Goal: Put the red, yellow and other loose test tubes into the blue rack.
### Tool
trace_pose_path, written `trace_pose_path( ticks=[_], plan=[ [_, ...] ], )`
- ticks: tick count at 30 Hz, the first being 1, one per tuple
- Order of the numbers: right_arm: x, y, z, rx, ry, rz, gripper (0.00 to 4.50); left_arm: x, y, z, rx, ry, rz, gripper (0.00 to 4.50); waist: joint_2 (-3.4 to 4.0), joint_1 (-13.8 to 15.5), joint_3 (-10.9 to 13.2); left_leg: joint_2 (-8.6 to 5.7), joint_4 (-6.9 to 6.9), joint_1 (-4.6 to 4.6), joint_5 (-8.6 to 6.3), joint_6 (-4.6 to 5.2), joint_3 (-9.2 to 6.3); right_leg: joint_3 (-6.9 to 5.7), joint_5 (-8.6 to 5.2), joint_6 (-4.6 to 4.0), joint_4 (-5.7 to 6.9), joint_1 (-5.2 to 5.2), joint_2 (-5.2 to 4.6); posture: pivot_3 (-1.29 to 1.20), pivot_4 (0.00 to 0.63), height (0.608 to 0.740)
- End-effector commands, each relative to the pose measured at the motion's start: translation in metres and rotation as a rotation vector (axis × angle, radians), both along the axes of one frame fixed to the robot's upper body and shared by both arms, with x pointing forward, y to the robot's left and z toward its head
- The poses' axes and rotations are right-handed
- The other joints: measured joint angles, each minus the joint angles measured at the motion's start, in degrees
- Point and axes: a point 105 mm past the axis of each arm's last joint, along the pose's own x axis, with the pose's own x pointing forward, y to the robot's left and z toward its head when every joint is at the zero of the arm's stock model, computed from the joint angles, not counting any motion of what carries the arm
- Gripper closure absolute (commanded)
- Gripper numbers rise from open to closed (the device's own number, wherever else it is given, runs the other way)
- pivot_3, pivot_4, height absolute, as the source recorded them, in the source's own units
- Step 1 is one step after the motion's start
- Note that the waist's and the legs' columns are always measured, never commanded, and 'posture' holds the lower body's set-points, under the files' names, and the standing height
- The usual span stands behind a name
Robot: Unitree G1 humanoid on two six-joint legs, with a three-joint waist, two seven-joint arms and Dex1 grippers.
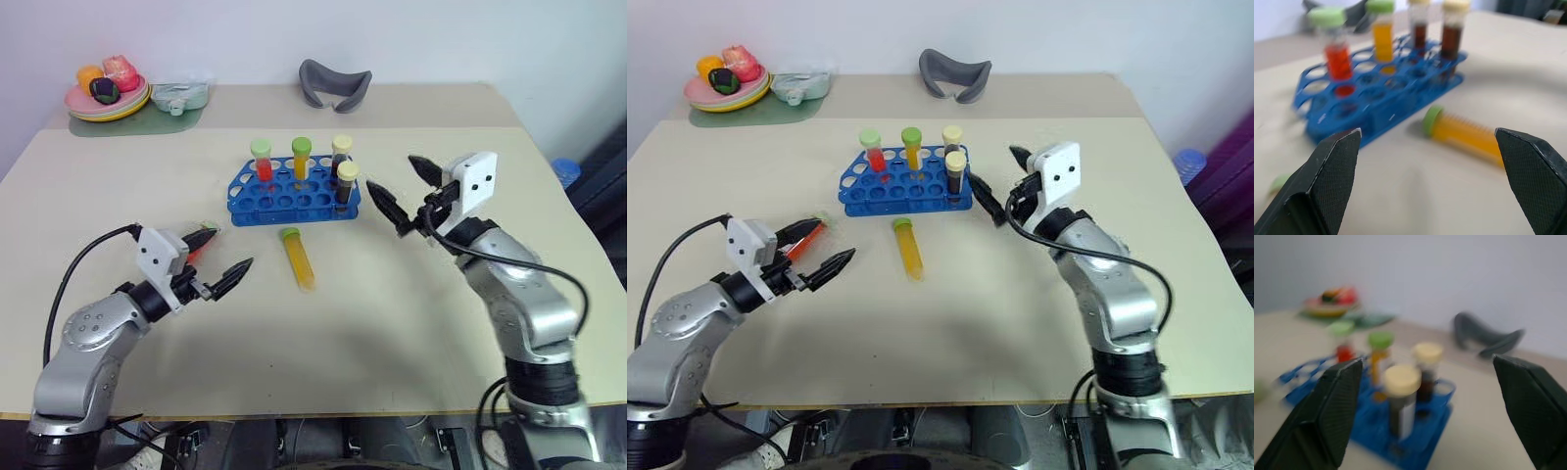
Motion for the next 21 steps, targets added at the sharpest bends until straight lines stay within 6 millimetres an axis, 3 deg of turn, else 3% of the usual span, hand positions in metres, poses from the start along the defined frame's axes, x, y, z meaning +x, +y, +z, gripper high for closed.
trace_pose_path(
  ticks=[1,7,13,21],
  plan=[
    [-0.02,0.023,0.01,-0.041,0.172,0.148,0.19,0.0,0.015,0.005,0.053,-0.028,0.008,0.0,0.0,-0.06,0.0,0.0,0.0,0.0,0.0,0.01,0.0,0.0,0.0,0.0,0.0,0.0,-0.01,0.0,0.15,0.735],
    [-0.021,0.064,0.0,-0.147,0.47,0.2,0.19,-0.001,0.029,-0.003,0.107,0.018,-0.01,0.0,-0.01,-0.31,-0.01,0.03,-0.03,-0.01,-0.01,0.01,-0.02,0.01,0.0,-0.03,0.03,-0.05,0.01,0.0,0.15,0.735],
    [-0.001,0.091,-0.02,-0.256,0.602,0.102,0.19,-0.014,0.03,-0.014,0.15,0.068,-0.076,0.0,-0.03,-0.11,-0.03,-0.15,-0.01,-0.15,-0.05,0.09,0.05,-0.02,0.01,-0.02,0.0,-0.15,-0.19,0.0,0.15,0.735],
    [0.001,0.119,-0.042,-0.308,0.739,0.084,0.19,-0.024,0.02,-0.012,0.11,0.075,-0.085,0.0,-0.02,-0.45,-0.02,-0.11,-0.01,-0.18,-0.06,0.11,0.09,-0.03,0.01,-0.01,0.02,-0.21,-0.19,0.0,0.15,0.735]
  ],
)
